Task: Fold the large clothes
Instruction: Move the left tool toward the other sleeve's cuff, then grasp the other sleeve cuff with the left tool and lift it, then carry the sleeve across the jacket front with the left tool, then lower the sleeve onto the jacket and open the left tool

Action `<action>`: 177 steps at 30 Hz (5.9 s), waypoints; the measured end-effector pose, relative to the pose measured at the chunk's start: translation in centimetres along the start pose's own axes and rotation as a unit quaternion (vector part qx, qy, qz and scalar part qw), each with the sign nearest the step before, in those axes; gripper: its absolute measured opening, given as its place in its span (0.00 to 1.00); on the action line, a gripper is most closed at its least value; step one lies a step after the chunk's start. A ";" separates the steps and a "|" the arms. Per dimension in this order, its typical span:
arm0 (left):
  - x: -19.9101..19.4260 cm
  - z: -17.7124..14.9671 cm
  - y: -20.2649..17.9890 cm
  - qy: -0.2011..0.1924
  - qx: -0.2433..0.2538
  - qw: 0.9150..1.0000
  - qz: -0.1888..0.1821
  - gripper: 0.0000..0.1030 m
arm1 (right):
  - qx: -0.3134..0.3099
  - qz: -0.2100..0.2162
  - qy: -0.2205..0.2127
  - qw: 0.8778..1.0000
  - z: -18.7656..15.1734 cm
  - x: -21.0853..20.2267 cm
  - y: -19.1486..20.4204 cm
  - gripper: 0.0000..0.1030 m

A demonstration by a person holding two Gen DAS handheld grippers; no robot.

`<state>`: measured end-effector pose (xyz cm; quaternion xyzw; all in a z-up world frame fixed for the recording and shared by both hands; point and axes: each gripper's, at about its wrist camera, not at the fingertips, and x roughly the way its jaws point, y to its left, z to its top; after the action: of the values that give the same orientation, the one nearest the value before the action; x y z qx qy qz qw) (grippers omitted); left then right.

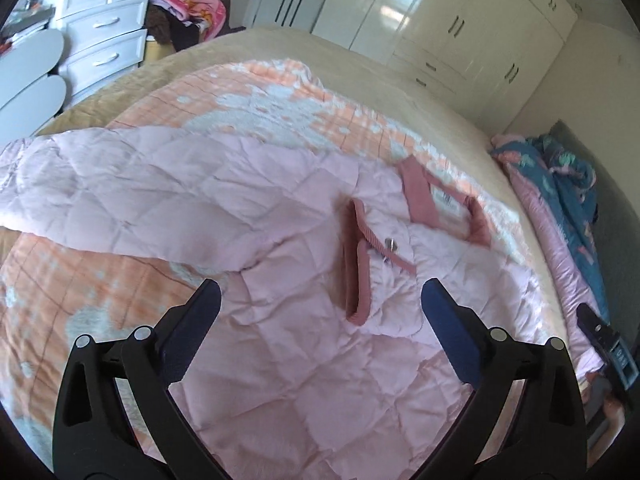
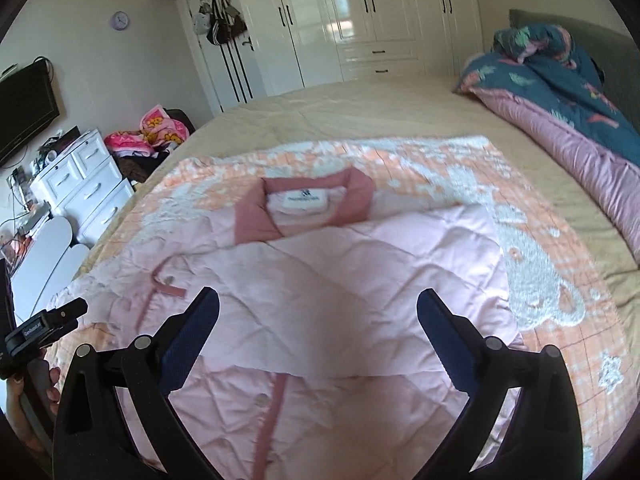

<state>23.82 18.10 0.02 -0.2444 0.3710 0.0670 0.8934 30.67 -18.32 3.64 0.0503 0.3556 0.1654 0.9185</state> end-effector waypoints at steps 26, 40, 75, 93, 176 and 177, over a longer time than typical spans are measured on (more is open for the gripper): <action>-4.7 3.8 9.6 -0.057 -0.087 0.992 0.069 0.91 | -0.096 0.090 0.007 0.991 1.3 3.3 17.3 0.96; -4.9 4.2 17.0 -0.062 -0.170 0.977 0.111 0.91 | -0.147 0.138 0.034 0.979 0.1 6.1 25.4 0.96; -3.6 1.6 32.4 -0.152 -0.400 0.897 0.113 0.19 | -0.116 0.154 0.076 0.978 -2.8 8.3 23.3 0.96; -13.7 5.5 14.8 -0.270 -0.190 0.944 0.012 0.09 | -0.040 0.112 0.060 0.991 -5.5 3.3 14.7 0.96; 2.9 -10.0 -17.8 0.005 0.308 0.934 -0.181 0.09 | 0.189 -0.027 -0.034 0.981 -8.1 -6.9 -10.8 0.96; 3.1 -10.2 -17.9 0.008 0.310 0.934 -0.179 0.09 | 0.190 -0.028 -0.034 0.981 -8.2 -6.9 -10.9 0.96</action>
<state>24.96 -2.66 -1.38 -0.0179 0.3308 -0.2147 0.9188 23.35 -31.12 -0.31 0.2193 0.3504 0.0672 0.9081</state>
